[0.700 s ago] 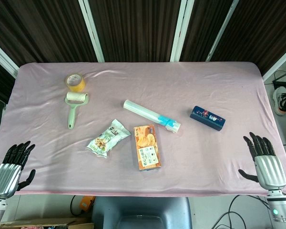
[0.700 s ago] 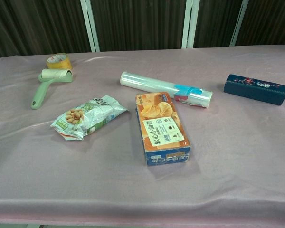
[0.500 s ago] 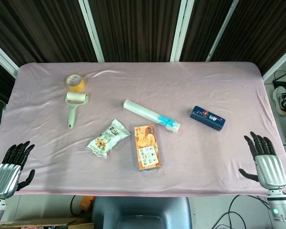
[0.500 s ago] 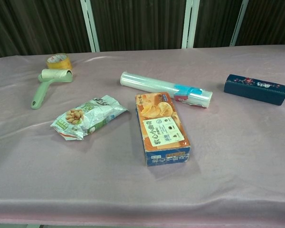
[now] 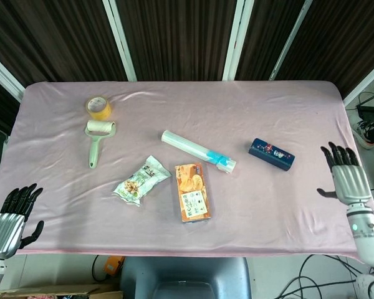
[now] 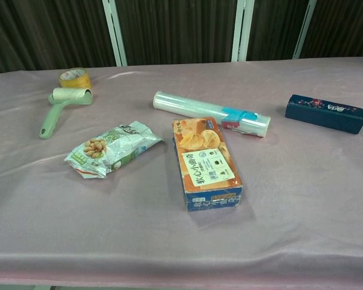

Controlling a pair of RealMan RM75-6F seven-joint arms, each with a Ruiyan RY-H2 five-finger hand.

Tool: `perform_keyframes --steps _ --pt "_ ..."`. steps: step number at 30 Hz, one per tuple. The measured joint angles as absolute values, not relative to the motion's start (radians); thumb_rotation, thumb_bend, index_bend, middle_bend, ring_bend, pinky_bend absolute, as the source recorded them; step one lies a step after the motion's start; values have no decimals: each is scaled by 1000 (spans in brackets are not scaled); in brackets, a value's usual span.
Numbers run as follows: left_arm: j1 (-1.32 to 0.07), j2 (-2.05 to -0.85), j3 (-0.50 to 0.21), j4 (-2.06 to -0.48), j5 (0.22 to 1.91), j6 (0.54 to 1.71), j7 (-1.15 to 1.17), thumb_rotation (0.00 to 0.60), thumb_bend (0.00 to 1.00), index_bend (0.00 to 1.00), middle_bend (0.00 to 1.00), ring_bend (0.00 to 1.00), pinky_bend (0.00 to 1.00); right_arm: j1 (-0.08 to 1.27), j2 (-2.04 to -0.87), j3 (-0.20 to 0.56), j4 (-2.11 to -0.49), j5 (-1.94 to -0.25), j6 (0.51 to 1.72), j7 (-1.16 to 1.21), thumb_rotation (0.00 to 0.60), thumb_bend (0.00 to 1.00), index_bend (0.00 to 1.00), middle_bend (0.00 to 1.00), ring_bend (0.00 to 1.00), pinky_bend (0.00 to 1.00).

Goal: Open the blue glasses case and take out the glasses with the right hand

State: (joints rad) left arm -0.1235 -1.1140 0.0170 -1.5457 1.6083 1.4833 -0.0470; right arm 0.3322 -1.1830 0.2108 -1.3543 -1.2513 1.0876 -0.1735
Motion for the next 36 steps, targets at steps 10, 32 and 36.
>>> perform_keyframes --steps 10,32,36 --pt "-129 -1119 15 -1556 1597 1465 -19 600 404 0 0 0 3 557 -1321 237 -979 -1099 759 -303 600 683 371 0 0 0" --pt "-135 -1121 14 -1562 1590 1451 -3 600 406 0 0 0 5 644 -1490 155 -820 -1132 648 -251 600 707 358 0 0 0" --pt "-135 -1121 15 -1562 1593 1452 -6 600 407 0 0 0 5 630 -1484 138 -832 -1148 661 -237 600 706 355 0 0 0"
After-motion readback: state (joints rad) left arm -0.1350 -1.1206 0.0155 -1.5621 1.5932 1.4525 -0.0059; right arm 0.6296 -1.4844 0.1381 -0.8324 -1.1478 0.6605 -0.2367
